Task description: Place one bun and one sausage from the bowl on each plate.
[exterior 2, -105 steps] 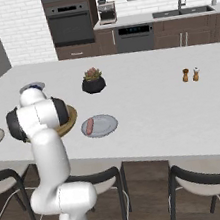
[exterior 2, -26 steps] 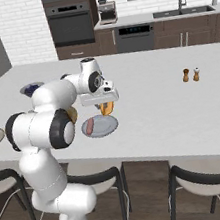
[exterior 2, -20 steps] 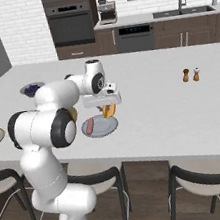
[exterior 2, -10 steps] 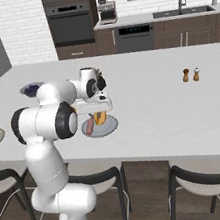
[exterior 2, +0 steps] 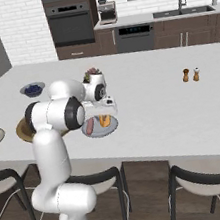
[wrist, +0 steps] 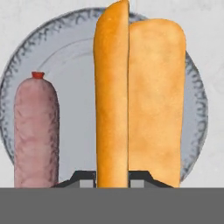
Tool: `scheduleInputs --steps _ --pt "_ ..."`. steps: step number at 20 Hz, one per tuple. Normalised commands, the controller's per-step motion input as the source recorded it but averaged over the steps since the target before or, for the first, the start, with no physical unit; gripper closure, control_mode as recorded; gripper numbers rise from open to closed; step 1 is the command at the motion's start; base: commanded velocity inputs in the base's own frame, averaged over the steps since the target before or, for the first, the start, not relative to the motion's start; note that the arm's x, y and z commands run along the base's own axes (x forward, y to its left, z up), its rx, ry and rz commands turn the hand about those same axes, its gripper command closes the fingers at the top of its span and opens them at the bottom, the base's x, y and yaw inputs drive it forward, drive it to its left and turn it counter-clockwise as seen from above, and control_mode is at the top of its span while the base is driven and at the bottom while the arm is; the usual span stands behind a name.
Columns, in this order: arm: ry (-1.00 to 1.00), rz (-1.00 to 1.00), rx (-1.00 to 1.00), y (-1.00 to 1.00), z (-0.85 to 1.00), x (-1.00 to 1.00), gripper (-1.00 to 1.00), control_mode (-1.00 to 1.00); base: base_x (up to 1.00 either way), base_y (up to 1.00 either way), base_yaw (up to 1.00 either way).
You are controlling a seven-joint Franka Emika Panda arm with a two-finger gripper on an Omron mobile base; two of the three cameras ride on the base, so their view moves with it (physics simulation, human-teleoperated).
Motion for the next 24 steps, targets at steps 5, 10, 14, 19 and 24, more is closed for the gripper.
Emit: scheduleInputs --steps 5,10,14,19,24 --pt "0.0 0.0 0.0 0.0 -0.41 0.1 1.0 -1.0 0.0 0.0 0.0" --pt "0.0 0.0 0.0 0.0 -0.06 0.04 1.0 -1.0 0.0 0.0 0.0" --pt "0.0 0.0 0.0 0.0 0.0 0.0 1.0 -1.0 0.0 0.0 0.0" --pt "0.0 0.0 0.0 0.0 0.0 0.0 -1.0 -1.0 0.0 0.0 0.0" --pt "0.0 0.0 0.0 0.0 0.0 0.0 -1.0 -1.0 0.0 0.0 0.0"
